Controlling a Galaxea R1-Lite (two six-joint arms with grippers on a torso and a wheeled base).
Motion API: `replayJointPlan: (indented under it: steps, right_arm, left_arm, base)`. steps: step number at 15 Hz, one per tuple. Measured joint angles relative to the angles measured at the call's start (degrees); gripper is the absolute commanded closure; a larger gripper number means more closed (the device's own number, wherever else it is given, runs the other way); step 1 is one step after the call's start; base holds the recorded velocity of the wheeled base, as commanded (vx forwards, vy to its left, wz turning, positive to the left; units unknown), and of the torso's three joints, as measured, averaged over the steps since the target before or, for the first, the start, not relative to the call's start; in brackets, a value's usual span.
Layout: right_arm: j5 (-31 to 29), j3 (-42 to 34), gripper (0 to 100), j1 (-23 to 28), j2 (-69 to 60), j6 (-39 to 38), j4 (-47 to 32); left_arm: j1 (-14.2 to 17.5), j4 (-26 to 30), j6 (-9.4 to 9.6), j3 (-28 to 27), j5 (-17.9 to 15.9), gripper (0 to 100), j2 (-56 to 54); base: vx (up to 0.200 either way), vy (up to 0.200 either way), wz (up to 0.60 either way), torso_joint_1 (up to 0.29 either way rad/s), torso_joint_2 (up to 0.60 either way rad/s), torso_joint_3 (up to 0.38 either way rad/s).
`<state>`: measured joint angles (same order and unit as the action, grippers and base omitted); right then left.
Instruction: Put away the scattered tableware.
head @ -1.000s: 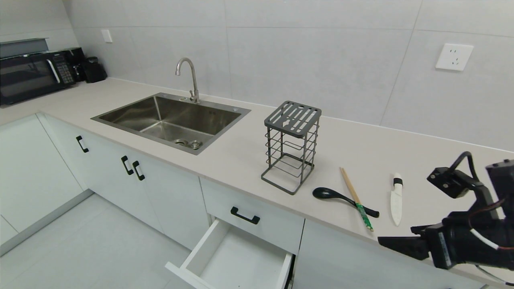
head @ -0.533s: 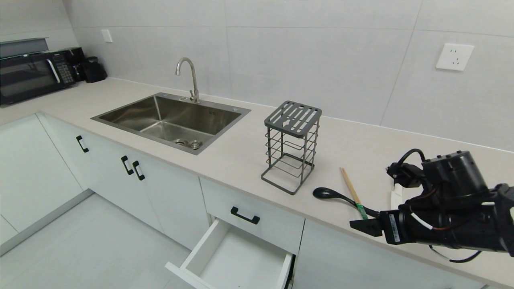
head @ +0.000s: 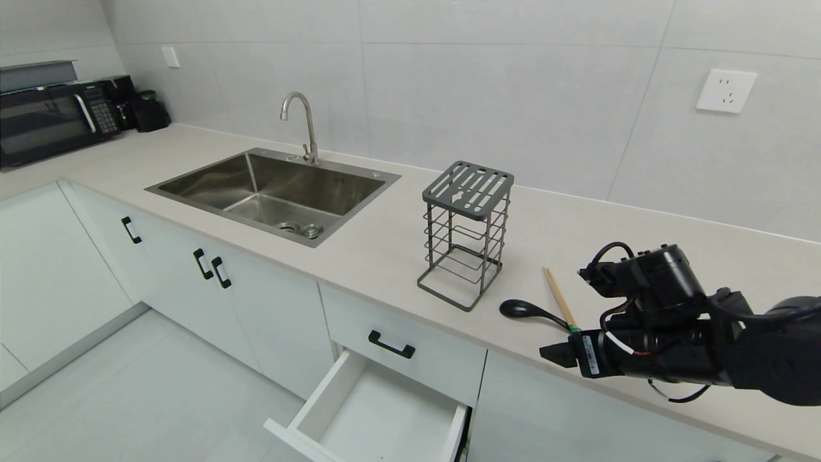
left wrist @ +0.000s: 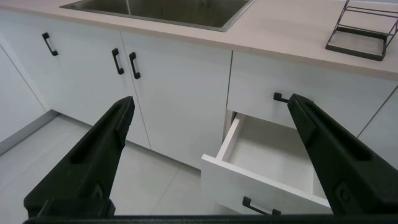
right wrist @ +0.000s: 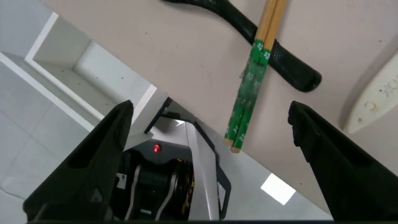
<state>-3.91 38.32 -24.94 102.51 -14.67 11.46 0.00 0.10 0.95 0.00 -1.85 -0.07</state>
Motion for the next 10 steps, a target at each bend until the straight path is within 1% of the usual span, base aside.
replayJointPlan:
  steps: [6, 10]
  right_arm:
    - [-0.13, 0.02, 0, -0.63, 2.34, -1.5, 0.02]
    - [-0.05, 1.49, 0, -0.83, 4.44, -2.57, 0.22]
  left_arm:
    - [0.0, 0.0, 0.02, 0.0, 0.0, 0, 0.0]
    - [0.0, 0.0, 0.02, 0.0, 0.0, 0, 0.0]
  base:
    - [0.0, 0.0, 0.0, 0.0, 0.0, 0.0]
    - [0.0, 0.0, 0.0, 0.0, 0.0, 0.0]
